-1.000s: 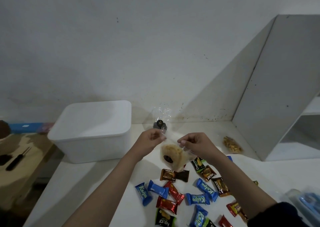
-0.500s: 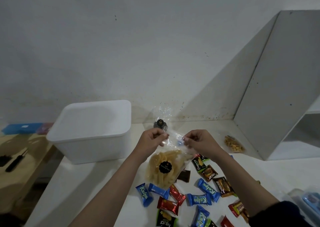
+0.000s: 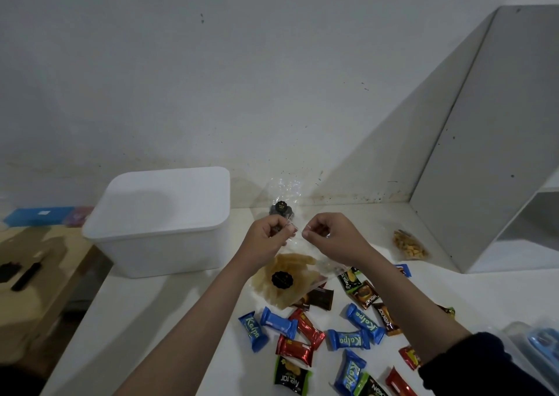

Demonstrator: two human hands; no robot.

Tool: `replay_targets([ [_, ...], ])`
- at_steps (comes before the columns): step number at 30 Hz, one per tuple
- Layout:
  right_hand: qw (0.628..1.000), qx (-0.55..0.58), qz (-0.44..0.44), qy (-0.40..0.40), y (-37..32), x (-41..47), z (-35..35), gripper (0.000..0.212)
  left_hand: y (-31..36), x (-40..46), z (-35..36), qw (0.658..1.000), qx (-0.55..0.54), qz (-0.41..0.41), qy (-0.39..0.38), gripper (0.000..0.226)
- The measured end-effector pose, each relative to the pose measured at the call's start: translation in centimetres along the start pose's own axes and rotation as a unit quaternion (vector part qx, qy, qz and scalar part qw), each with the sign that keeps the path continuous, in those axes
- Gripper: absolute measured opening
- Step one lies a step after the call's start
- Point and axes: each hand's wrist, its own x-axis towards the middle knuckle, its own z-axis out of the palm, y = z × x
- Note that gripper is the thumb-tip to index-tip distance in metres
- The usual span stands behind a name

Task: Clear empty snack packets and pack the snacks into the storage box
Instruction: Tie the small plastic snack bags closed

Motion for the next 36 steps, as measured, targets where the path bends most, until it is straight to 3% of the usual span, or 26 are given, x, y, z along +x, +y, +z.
replay_targets([
  [12,1.000,-0.008,-0.025,0.013,-0.4,-0.1,0.3,0.008,0.5,-0.1,-0.3,1.000,-0.014,0.002,-0.020,0.020],
  [21,0.998,0.025,-0.051,0.028,-0.6,-0.5,0.4,0.008,0.3,0.3,-0.3,0.999,-0.003,0.015,-0.028,0.007],
  [31,0.996,0.072,-0.032,0.029,-0.5,-1.0,1.2,0.012,0.8,0.0,0.1,0.997,0.063,0.048,-0.017,0.016],
  [36,0.997,0.046,-0.059,0.024,-0.8,-1.2,1.1,0.004,0.4,0.0,-0.1,0.999,0.009,0.046,-0.002,0.017],
])
